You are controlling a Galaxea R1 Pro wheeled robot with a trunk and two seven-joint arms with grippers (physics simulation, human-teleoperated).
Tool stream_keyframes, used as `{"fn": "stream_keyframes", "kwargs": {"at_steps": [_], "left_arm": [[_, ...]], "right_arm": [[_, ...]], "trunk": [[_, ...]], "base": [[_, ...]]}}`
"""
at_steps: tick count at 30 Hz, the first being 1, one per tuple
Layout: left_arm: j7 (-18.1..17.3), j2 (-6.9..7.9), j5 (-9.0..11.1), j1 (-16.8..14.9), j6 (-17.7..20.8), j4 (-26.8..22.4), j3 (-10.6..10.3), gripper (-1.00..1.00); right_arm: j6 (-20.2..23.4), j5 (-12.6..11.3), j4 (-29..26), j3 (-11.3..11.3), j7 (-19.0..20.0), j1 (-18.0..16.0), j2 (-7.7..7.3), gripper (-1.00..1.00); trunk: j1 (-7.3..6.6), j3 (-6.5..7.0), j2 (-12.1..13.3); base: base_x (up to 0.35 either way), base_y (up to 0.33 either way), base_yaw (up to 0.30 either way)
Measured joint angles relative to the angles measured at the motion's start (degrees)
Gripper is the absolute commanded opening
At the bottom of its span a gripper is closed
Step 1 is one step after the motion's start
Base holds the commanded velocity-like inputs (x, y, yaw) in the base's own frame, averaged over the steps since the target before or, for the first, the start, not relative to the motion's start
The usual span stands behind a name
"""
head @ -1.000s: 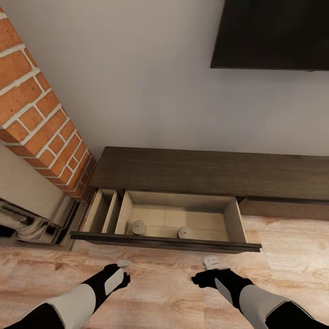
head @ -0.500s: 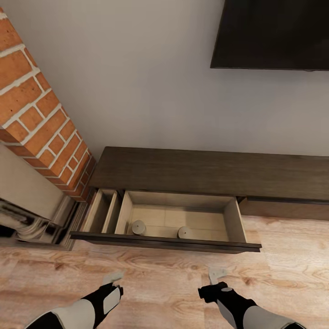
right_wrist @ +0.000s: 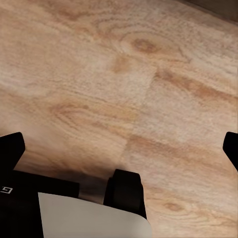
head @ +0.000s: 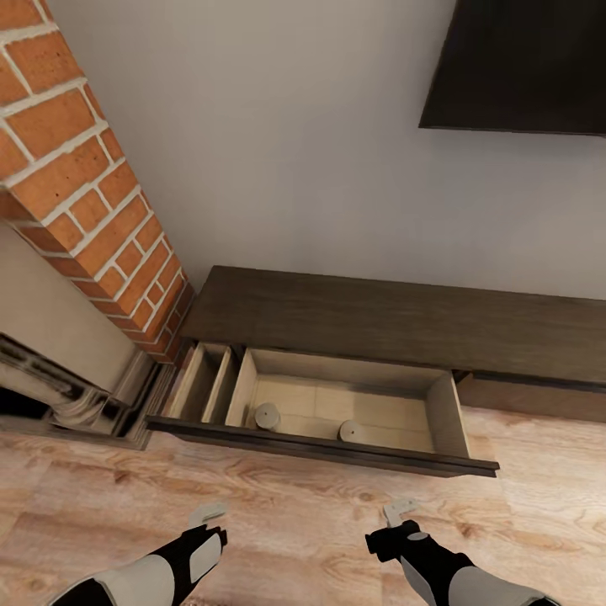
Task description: Place each of the two pumpkins and all three candles from the living room inside a cabinet in the living room (use any cabinet), then make sure every cabinet is closed, and position the cauldron so it is next to a table in the living room.
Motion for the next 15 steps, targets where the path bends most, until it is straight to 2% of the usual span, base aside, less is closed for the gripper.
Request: {"fn": "stream_keyframes", "kwargs": {"at_steps": [3,15], "left_arm": [[0.0,0.0,0.0,0.0,0.0,0.0,0.0,1.0],[0.0,0.0,0.0,0.0,0.0,-0.1,0.0,1.0]], "right_arm": [[0.0,0.0,0.0,0.0,0.0,0.0,0.0,1.0],[-0.1,-0.1,0.0,0.0,0.1,0.1,-0.09,1.0]], "trunk": [[0.0,0.0,0.0],[0.0,0.48,0.0]], "base": [[0.0,0.0,0.172],[0.0,0.0,0.005]]}}
